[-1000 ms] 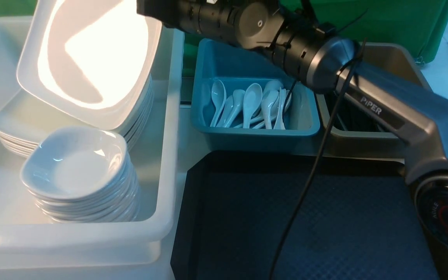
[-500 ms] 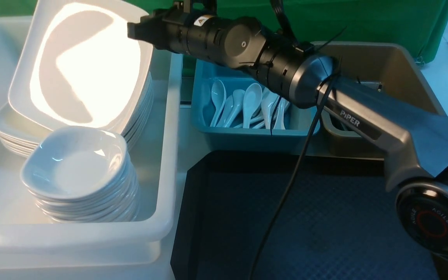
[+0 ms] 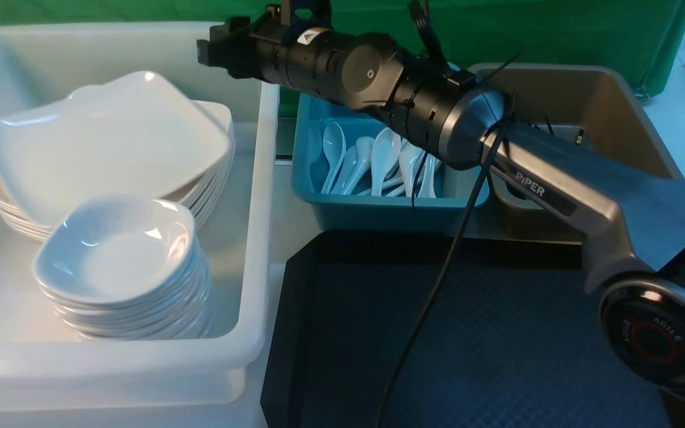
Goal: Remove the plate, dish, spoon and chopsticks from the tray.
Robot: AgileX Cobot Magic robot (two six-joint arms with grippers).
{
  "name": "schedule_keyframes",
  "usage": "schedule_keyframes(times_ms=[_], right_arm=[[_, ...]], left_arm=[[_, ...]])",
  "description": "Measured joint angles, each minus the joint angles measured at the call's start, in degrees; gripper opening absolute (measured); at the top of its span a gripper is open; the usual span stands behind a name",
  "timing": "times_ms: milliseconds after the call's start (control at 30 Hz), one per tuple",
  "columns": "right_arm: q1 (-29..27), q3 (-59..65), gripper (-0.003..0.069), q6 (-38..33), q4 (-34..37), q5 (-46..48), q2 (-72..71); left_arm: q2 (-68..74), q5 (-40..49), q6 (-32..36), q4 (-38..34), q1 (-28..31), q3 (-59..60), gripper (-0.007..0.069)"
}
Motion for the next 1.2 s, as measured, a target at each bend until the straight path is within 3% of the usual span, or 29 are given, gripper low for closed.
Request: schedule_keyframes(times_ms=[233, 333, 433, 533, 567, 700, 767, 867, 1000, 1200], right_arm=[[-0.01, 0.0, 0.0295, -2.14, -0.05, 1.92, -0.15], [-0.51, 0.0, 0.0237, -4.39, -1.32, 7.76, -1.48], [-2.11, 0.0, 0.0086, -5.13, -6.14, 20.56, -5.92], [-4.03, -0.06, 0.0036, -1.93, -13.57, 30.51, -11.85], [-4.15, -0.06, 0.0035, -1.61, -14.22, 31.15, -12.26], [-7.67, -0.1, 0.0027, 5.44, -27.97, 45.43, -20.52], [-9.65, -0.1, 0.0027, 6.09, -30.62, 50.46, -23.32], [-11.64, -0.1, 0.0026, 6.09, -31.57, 54.45, -26.15], [-15.73, -0.12, 0.0026, 5.6, -32.09, 61.74, -30.24], [-17.17, -0.12, 0.0028, 3.15, -32.4, 66.24, -31.3]], left_arm=[[0.0, -0.11, -0.44, 0.15, 0.0, 0.0, 0.0017], [0.07, -0.13, -1.73, 0.92, 0.0, 0.0, 0.0017], [2.42, -0.13, -6.61, 6.07, 0.0, -0.06, 0.0017], [6.89, -0.13, -8.77, 9.33, 0.0, -0.38, 0.0017], [7.27, -0.13, -8.77, 9.44, 0.0, -0.38, 0.0017], [16.47, -0.61, -10.08, 10.96, 0.0, -3.73, 0.0017], [19.98, -0.96, -11.04, 12.58, 0.0, -5.97, 0.0017], [23.33, -1.23, -12.13, 13.58, 0.71, -8.8, 0.0017], [30.91, -1.68, -11.38, 9.7, 7.93, -12.63, 0.0017], [40.03, -4.93, -7.43, 4.65, 15.39, -13.02, 0.0017]])
